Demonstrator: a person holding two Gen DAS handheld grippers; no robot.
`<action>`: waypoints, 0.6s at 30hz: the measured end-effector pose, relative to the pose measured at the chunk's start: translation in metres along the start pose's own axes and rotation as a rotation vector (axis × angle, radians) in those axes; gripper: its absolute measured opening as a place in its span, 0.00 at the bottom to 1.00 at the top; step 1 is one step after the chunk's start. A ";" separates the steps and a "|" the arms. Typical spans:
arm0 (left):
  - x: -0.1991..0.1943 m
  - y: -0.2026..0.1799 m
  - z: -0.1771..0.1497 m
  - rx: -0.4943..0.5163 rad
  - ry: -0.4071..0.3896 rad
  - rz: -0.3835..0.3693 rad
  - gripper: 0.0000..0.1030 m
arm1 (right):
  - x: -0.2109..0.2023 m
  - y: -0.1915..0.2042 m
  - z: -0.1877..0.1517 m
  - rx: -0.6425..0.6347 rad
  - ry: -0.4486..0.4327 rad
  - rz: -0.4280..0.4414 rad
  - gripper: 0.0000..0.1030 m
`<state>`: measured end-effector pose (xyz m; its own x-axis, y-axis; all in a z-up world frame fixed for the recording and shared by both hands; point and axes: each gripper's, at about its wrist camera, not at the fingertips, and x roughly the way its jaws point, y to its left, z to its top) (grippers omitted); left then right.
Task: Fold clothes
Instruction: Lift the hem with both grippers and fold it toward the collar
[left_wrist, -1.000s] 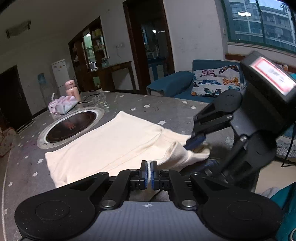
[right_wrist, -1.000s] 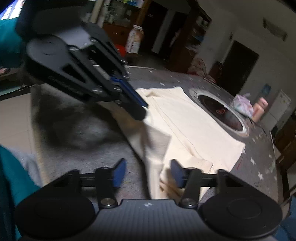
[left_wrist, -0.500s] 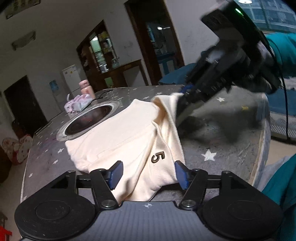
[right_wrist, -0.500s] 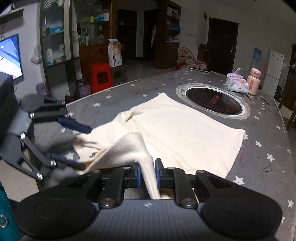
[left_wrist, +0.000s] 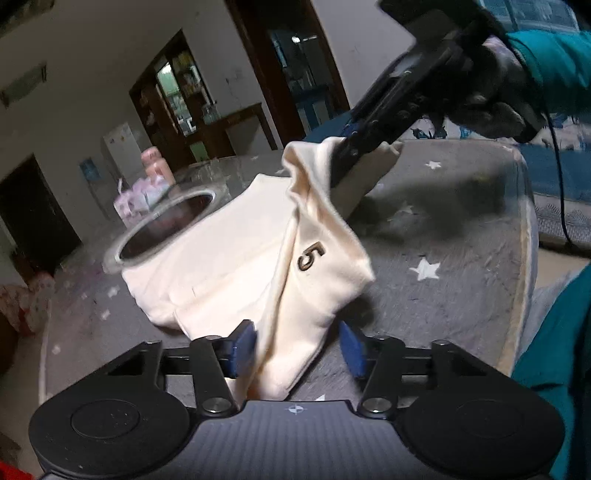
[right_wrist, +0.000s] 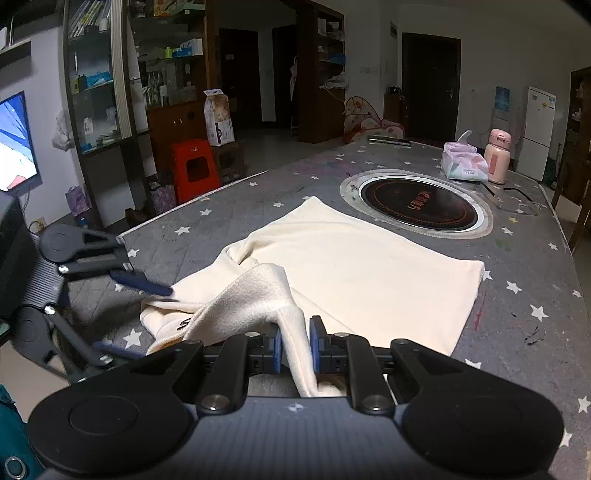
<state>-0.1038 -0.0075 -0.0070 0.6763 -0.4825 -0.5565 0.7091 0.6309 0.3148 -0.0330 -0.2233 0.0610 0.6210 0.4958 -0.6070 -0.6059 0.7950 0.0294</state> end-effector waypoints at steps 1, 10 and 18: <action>-0.002 0.002 0.000 -0.016 -0.002 -0.002 0.47 | 0.000 0.000 0.000 -0.003 0.000 -0.003 0.13; -0.018 0.018 0.002 -0.156 -0.018 -0.023 0.10 | -0.003 0.010 -0.021 -0.022 -0.019 -0.017 0.06; -0.066 0.012 0.006 -0.236 -0.037 -0.067 0.10 | -0.053 0.032 -0.035 -0.027 -0.033 0.070 0.05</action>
<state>-0.1387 0.0279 0.0378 0.6392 -0.5472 -0.5403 0.6893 0.7192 0.0872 -0.1027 -0.2365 0.0668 0.5924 0.5616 -0.5776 -0.6615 0.7483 0.0492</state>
